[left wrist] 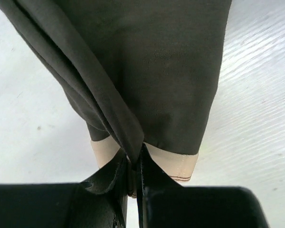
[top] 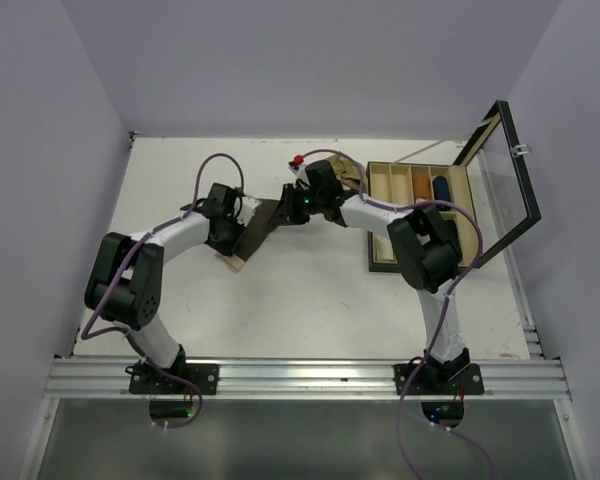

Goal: Roll the underwear
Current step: Fold the underwear

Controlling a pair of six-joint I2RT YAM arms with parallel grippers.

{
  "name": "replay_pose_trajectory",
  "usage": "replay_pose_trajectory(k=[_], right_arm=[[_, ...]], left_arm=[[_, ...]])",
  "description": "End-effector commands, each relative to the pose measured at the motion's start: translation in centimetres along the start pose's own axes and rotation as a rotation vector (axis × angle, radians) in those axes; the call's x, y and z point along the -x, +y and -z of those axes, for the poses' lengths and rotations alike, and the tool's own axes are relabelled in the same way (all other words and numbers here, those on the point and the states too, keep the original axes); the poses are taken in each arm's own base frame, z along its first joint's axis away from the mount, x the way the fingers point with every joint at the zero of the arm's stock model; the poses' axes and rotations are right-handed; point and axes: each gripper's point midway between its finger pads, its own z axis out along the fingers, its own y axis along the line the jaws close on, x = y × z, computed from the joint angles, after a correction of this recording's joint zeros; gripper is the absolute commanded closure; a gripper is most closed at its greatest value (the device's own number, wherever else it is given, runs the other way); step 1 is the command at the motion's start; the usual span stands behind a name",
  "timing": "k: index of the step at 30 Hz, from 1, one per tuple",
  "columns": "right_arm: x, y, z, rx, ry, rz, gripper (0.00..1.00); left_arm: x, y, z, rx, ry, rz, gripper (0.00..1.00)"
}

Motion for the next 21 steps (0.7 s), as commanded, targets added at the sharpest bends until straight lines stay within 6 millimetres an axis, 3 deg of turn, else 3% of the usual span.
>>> replay_pose_trajectory(k=[1, 5, 8, 12, 17, 21], right_arm=[[0.2, 0.6, -2.0, 0.051, 0.005, 0.019, 0.83], [-0.8, -0.3, -4.4, 0.072, 0.019, -0.035, 0.83], [-1.3, 0.0, -5.5, 0.084, 0.029, -0.046, 0.83], [-2.9, -1.3, -6.6, 0.044, 0.05, -0.087, 0.83], [-2.7, -0.8, -5.8, 0.048, 0.053, -0.062, 0.83], [0.4, 0.4, -3.2, 0.053, -0.015, 0.019, 0.82]], left_arm=[[-7.3, 2.1, -0.2, 0.11, 0.226, -0.069, 0.99], [-6.8, 2.8, 0.8, 0.185, 0.188, -0.132, 0.98], [-6.6, 2.9, 1.2, 0.225, 0.176, -0.167, 0.98], [-6.5, 2.6, 1.6, 0.274, 0.172, -0.228, 0.96], [-8.5, 1.1, 0.8, 0.297, 0.21, -0.359, 0.9], [-9.8, 0.9, 0.5, 0.299, 0.211, -0.405, 0.83]])
